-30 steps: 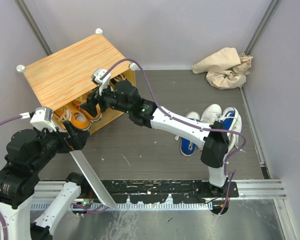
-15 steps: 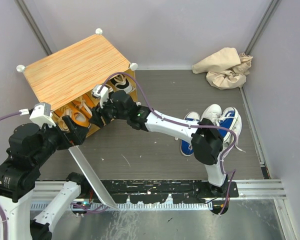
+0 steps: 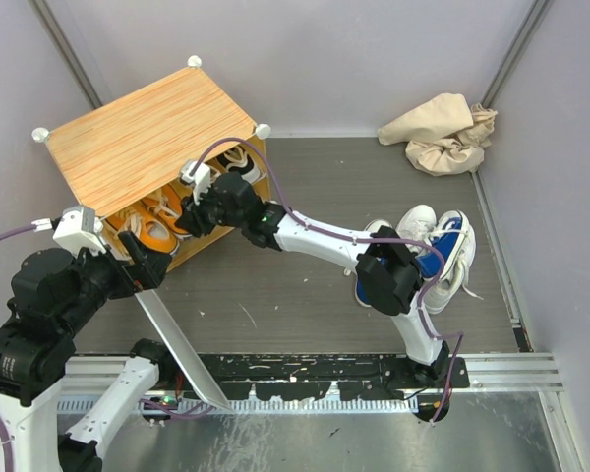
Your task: Place and organize the shoes in the shoe cabinet
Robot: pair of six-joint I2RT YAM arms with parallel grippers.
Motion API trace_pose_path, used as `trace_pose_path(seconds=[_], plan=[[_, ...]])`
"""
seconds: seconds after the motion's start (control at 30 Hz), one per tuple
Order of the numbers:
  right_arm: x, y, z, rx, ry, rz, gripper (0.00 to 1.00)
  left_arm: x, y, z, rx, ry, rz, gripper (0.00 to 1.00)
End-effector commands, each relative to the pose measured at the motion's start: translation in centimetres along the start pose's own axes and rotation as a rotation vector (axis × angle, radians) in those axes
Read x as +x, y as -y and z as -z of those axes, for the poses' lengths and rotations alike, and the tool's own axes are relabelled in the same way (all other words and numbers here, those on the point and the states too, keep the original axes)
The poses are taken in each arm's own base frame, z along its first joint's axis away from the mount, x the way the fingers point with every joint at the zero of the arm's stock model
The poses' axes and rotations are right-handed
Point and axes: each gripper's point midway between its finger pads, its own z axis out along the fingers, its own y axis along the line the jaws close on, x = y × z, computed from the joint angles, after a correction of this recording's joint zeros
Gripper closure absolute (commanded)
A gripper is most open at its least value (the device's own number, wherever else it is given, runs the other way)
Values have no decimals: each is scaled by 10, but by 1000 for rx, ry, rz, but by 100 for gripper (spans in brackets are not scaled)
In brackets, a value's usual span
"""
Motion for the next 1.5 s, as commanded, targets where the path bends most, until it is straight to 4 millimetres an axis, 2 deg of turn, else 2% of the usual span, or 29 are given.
trace_pose_path(seconds=[0.0,0.07,0.13,0.27,0.57,0.67,0.83,0.97,1.03,1.1,1.2,1.3,1.37,1.47], plan=[[-20,5,-6,43,52,10,77,-7,3,6,14,35,4,2],[-29,12,-4,85,76,16,90,-7,3,7,16,36,3,2],[-41,21,0,143,116,21,96,-8,3,9,17,38,1,2],[-67,33,7,217,204,38,99,-8,3,13,17,41,-1,2],[-88,47,1,282,262,62,99,-8,2,17,18,50,-1,2],[-88,53,-4,301,253,101,99,-8,3,18,21,53,0,2],[-73,58,-18,295,209,148,97,-6,2,19,23,53,4,2],[-74,58,-21,291,220,157,95,-6,2,18,21,51,4,2],[-73,61,-21,303,215,174,90,-6,2,19,21,51,4,2],[-69,64,-21,315,199,186,81,-6,2,19,21,52,6,2],[-61,61,-16,300,176,192,61,-5,1,18,16,47,5,2],[-65,48,-2,258,202,181,43,-5,1,17,19,45,8,2],[-77,38,14,234,236,174,33,-5,2,17,21,45,8,2],[-84,22,30,180,241,167,31,-5,1,19,18,49,9,2]])
